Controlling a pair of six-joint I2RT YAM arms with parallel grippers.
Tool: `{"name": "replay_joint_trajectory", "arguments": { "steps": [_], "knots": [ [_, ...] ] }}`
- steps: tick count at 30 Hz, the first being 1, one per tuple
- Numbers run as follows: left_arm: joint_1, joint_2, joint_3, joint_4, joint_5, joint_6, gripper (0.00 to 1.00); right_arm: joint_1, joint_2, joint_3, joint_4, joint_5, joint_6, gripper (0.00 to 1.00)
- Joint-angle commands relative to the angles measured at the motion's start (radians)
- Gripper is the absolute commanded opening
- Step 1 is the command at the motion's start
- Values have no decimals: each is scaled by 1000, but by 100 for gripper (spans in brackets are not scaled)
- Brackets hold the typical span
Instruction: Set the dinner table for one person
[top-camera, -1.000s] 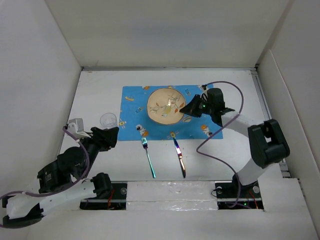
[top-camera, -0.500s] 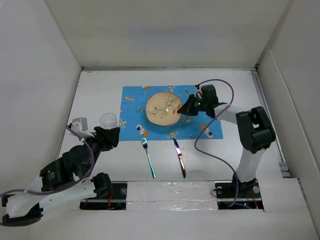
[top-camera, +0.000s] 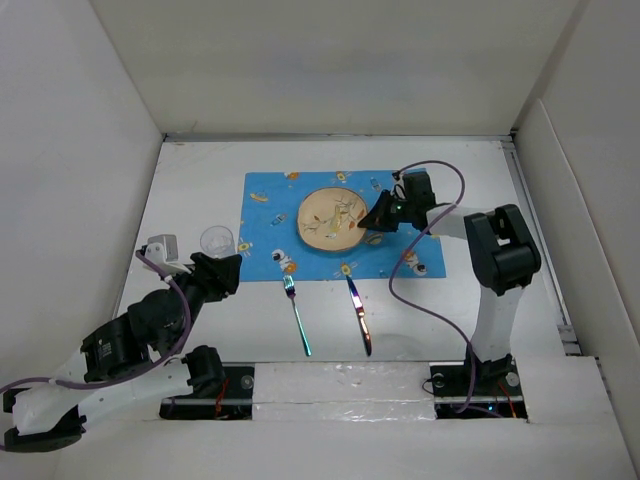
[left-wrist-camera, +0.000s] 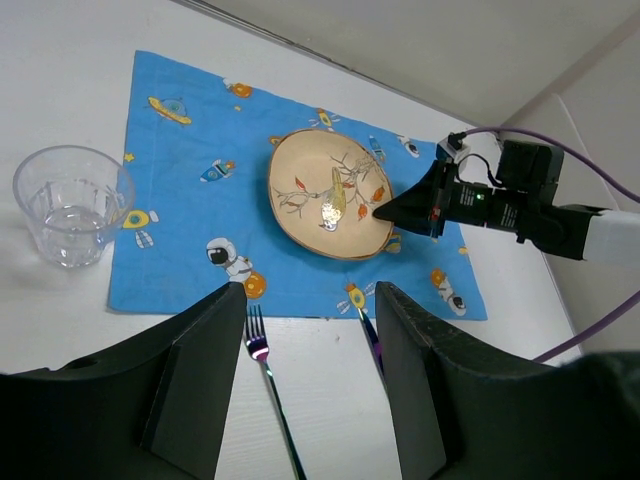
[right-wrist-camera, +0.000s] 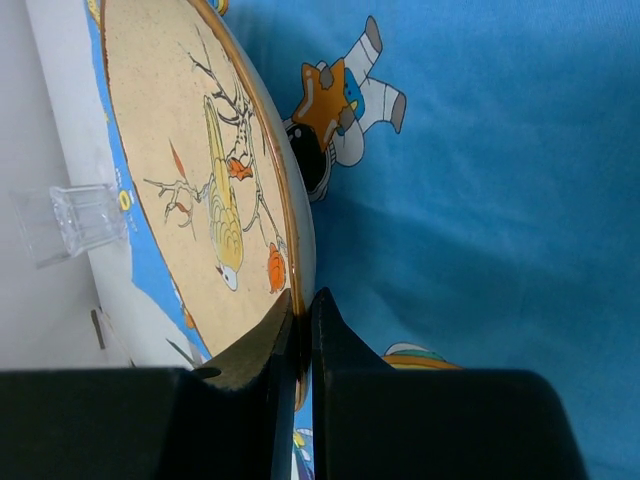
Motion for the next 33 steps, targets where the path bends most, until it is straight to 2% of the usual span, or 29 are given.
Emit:
{"name": "replay_joint_trajectory", "arguments": {
  "steps": [1, 3, 6, 7, 13, 19, 21, 25, 30, 33],
  "knots": [
    [-6, 15, 19, 14, -17, -17, 51, -4, -14, 74, 95, -83, 17, 0],
    [-6, 15, 19, 14, -14, -17, 51, -4, -8, 81, 75, -77, 18, 0],
    [-6, 11, 19, 12, -14, -17, 51, -4, 15, 96, 41, -83, 3, 13],
    [-6, 11, 19, 12, -12, -17, 51, -4, 21, 94, 41, -86, 5, 21],
    [-6, 5, 17, 17, -3, -17, 51, -14, 6, 70, 29, -70, -5, 43],
    [-6, -13, 23, 14, 0, -19, 51, -23, -59, 65, -75, 30, -63, 58],
    [-6, -36, 25, 12, -3, -19, 53, -12, -83, 64, -121, 119, -90, 62],
    [-6, -56, 20, 14, 2, -19, 58, -3, -141, 61, -193, 199, -129, 65],
    [-6, -68, 26, 15, 20, -16, 68, 8, -255, 79, -301, 427, -189, 64],
    [-6, -71, 28, 19, 19, -16, 73, 96, -378, 67, -267, 544, -242, 33]
  ]
}}
